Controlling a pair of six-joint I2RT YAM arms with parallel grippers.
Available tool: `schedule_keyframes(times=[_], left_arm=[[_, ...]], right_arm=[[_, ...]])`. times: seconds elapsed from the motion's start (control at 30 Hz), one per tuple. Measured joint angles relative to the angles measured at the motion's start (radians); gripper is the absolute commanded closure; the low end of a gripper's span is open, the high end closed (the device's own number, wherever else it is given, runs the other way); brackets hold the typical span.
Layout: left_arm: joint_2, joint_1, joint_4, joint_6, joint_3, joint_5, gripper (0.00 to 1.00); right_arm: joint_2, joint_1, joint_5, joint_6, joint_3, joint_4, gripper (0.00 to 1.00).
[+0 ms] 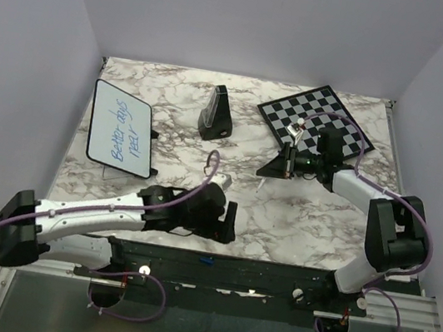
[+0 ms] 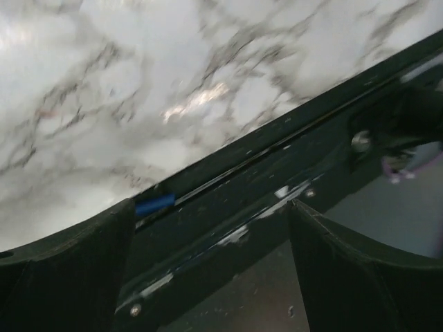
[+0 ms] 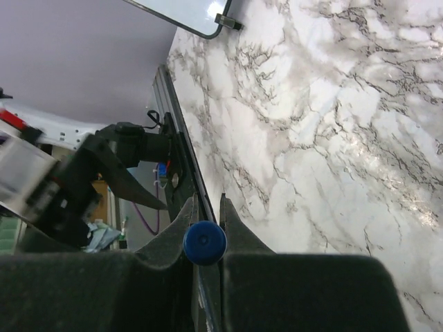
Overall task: Write a sentence on the whiteboard
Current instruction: Close the whiteboard marker at the center of the board.
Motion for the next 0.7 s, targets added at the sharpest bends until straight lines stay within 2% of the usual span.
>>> schedule_keyframes(times=[0.1, 0.27, 0.4, 0.7], left_arm=[[0.124, -0.158, -0.143, -0.116, 0.033, -0.101, 0.07], [0.348, -0.304, -0.277, -0.236, 0.137, -0.208, 0.07], [0.427, -0.335, -0.326, -0.286, 0.162, -0.249, 0.11], [0.422, -0.332, -0.289, -0.363, 0.062, -0.252, 0.16]], right_arm=[[-0.019, 0.0, -0.002, -0.014, 0.007, -0.006, 0.99], [-0.025, 0.0, -0.008, -0.018, 0.011, -0.011, 0.99], [-0.025, 0.0, -0.016, -0.018, 0.011, -0.014, 1.0], [-0.025, 0.0, -0.032, -0.017, 0.011, -0.023, 1.0]])
